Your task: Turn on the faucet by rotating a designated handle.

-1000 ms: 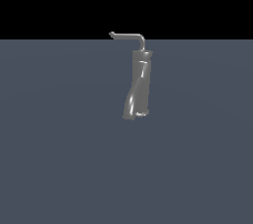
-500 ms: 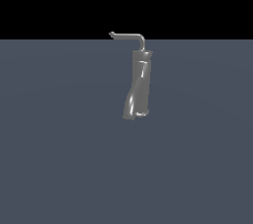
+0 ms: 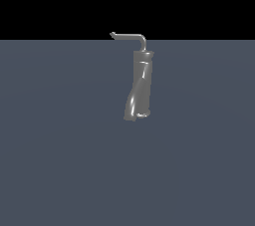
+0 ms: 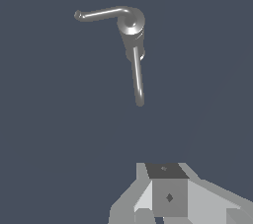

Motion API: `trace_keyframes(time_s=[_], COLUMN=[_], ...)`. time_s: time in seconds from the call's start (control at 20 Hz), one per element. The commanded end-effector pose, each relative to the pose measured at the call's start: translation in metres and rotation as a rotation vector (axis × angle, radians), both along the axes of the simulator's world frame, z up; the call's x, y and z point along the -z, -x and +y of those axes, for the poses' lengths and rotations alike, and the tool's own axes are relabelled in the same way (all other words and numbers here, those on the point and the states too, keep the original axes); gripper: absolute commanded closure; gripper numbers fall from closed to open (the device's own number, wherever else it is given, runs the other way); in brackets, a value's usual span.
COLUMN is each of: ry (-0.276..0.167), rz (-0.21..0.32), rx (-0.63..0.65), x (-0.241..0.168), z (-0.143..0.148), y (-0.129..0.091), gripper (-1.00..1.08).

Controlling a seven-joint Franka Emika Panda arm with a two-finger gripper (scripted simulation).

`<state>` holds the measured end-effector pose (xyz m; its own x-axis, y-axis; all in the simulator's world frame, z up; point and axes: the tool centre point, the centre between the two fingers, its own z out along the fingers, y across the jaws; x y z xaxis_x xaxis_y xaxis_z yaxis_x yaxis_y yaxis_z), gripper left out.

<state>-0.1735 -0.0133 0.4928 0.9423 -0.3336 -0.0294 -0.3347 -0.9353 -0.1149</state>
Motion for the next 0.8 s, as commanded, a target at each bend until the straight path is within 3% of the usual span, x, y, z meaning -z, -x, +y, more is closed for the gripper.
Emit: trace_keyframes(time_s=[0.0, 0.75], ry=[-0.014, -0.052], rz=[0.012, 0.091], rx=[0.066, 0.469], x=[0.004, 0.038], z=[0.000, 0.004], y=[-0.015, -0.104], gripper=[1.08, 1.08])
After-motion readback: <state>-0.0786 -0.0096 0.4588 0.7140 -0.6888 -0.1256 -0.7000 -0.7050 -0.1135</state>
